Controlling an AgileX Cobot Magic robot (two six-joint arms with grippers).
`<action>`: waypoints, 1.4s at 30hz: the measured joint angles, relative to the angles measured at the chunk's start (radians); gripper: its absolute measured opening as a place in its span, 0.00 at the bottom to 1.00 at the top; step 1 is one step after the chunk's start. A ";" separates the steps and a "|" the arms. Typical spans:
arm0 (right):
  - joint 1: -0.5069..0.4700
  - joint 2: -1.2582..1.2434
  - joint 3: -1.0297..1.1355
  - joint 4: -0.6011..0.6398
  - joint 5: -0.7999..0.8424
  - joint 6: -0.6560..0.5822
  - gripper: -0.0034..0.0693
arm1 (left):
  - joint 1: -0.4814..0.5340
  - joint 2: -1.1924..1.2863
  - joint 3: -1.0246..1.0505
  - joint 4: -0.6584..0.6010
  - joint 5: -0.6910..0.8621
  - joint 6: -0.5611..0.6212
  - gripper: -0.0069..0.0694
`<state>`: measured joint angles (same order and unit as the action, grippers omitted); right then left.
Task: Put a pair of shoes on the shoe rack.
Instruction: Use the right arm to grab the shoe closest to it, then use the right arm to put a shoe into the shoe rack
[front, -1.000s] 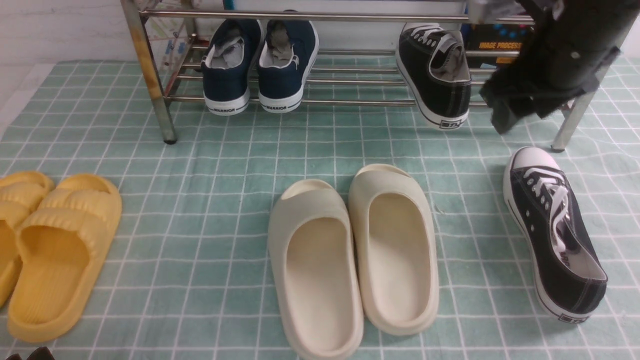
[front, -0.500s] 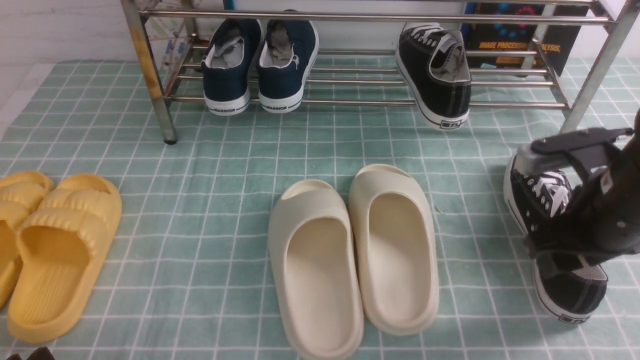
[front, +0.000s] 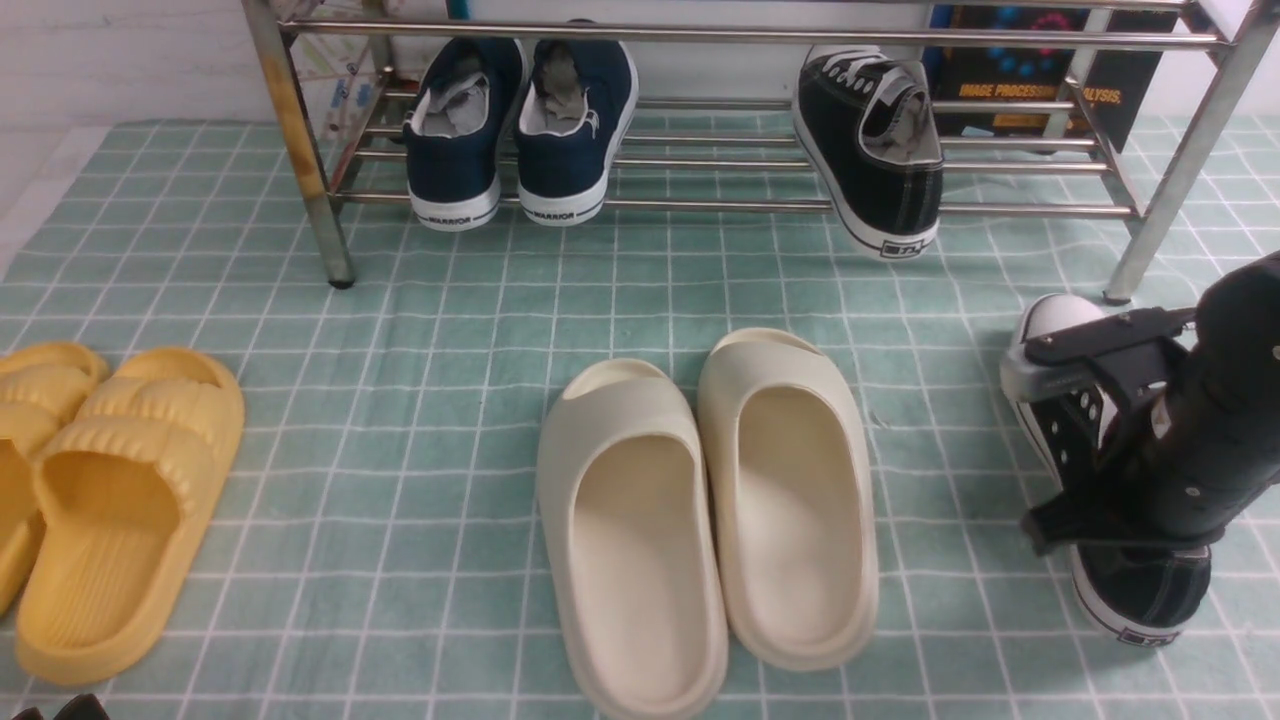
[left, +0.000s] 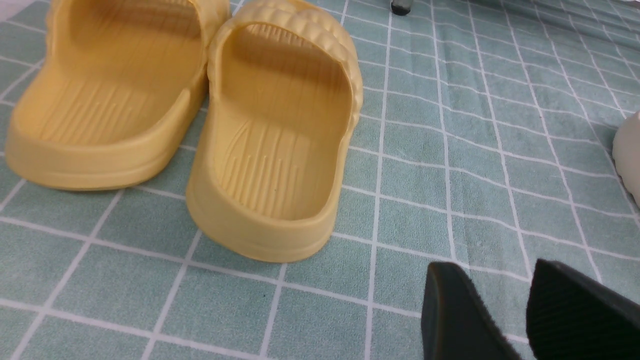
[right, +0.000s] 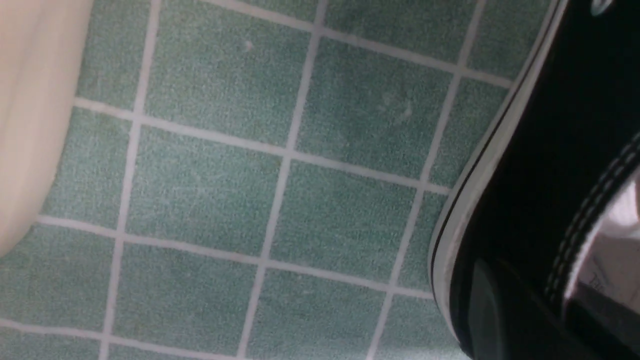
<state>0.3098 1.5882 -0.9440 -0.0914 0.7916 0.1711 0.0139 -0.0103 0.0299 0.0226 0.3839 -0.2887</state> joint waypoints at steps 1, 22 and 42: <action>0.000 -0.006 -0.004 -0.004 0.012 0.000 0.07 | 0.000 0.000 0.000 0.000 0.000 0.000 0.40; -0.002 0.098 -0.494 -0.049 0.268 -0.163 0.07 | 0.000 0.000 0.000 0.000 0.000 0.000 0.40; -0.113 0.446 -1.014 0.038 0.354 -0.395 0.07 | 0.000 0.000 0.000 0.000 0.000 0.000 0.40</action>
<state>0.1971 2.0340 -1.9581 -0.0537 1.1453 -0.2240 0.0139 -0.0103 0.0299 0.0226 0.3839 -0.2887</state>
